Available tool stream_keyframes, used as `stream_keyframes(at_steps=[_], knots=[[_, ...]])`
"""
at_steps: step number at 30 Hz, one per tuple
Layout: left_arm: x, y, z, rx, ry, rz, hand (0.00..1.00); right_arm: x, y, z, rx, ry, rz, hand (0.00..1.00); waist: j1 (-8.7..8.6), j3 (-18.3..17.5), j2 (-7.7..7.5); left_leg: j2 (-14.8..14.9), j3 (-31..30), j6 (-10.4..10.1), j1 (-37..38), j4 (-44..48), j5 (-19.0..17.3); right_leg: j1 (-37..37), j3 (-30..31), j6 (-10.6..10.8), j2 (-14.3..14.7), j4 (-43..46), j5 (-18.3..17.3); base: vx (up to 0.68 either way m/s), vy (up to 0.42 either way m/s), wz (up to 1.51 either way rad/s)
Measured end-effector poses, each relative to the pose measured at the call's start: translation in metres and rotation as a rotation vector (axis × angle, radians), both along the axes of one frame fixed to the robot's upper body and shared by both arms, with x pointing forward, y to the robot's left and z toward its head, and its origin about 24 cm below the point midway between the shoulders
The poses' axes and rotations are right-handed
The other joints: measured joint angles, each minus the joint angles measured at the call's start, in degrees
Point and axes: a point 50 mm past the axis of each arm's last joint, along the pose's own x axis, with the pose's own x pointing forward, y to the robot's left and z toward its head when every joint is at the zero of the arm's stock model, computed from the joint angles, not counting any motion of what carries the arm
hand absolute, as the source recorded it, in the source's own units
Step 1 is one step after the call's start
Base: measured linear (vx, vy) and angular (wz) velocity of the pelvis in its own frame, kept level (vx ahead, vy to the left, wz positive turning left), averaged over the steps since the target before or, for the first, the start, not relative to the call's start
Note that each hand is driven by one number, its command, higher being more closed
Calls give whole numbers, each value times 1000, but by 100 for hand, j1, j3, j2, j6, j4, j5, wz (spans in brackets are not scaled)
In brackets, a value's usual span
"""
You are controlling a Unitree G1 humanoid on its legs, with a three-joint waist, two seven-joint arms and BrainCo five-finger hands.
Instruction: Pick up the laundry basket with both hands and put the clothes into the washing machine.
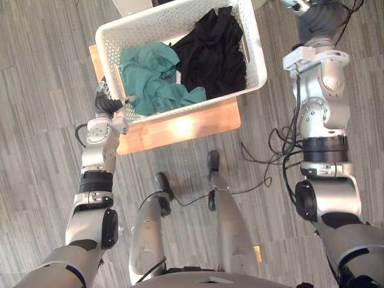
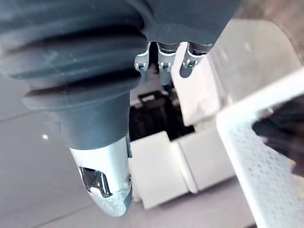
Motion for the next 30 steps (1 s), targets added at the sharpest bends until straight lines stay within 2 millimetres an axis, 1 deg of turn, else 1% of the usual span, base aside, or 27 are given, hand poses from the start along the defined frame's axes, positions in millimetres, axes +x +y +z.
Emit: stream_keyframes(at_steps=[1,2,4,8,10,12,13,16,19,21,22,25,26,28,30], knots=[[0,-1,-1,3,1,-16,0,4,6,1,-35,25,33,0,3,0,0,0,-9,5,-28,0,13,0,-5,0,0,-47,27,-17,-93,5],[1,-3,-2,23,5,-40,0,8,17,4,-103,50,68,0,-5,0,0,1,-30,7,-79,-7,42,0,-24,-3,1,-137,86,-14,-80,5],[2,-5,-1,34,-4,-61,0,14,27,3,-193,84,91,0,-1,0,0,3,-42,4,-115,-5,61,0,-32,-11,2,-199,134,-7,-75,4],[3,-6,0,76,-7,-103,0,22,38,-2,-338,139,109,0,7,0,0,6,-67,11,-155,14,73,0,-53,-17,2,-230,168,6,-62,3],[4,-6,0,114,-11,-115,0,25,47,-6,-430,165,121,0,8,0,0,9,-66,11,-165,18,73,0,-54,-18,3,-251,180,21,-57,0],[4,-5,1,124,-13,-124,0,27,52,-9,-486,179,134,0,8,0,0,12,-66,10,-174,19,74,1,-55,-19,6,-277,194,31,-61,0],[5,-8,2,130,-20,-138,0,28,51,-10,-527,192,128,0,46,0,0,13,-70,9,-186,19,75,0,-61,-18,6,-293,200,37,-67,2],[6,-11,4,148,-31,-151,0,31,49,-11,-592,214,107,0,59,0,0,13,-112,12,-219,31,78,0,-104,-19,2,-297,201,30,-55,6],[8,-13,5,139,-38,-161,0,34,42,-2,-599,216,65,0,72,0,0,13,-142,13,-251,39,86,-5,-137,-19,-2,-300,201,27,-55,5],[8,-12,5,139,-39,-158,0,29,34,17,-587,167,13,0,74,0,0,14,-136,13,-255,42,86,-10,-133,-20,-2,-304,203,30,-57,-1],[8,-12,5,138,-39,-157,0,28,30,23,-580,153,-2,0,73,0,0,14,-135,13,-257,44,86,-11,-132,-20,-2,-306,203,36,-70,0],[8,-10,6,130,-44,-150,0,11,7,57,-456,28,-79,0,61,0,0,23,-126,14,-278,70,81,-17,-123,-14,6,-327,223,28,-58,-2],[8,-9,6,126,-46,-147,0,8,4,63,-432,0,-84,0,53,0,0,29,-123,16,-289,86,79,-20,-120,-13,10,-335,230,24,-58,-6],[7,-7,7,111,-54,-136,0,-7,-8,83,-364,-95,-107,0,43,0,0,77,-110,29,-347,195,36,-37,-105,-4,37,-356,262,20,-64,-8],[7,-5,8,97,-58,-130,0,-13,-13,90,-337,-131,-122,0,40,0,-1,97,-95,34,-369,246,15,-50,-79,-5,53,-364,286,9,-65,-9]])
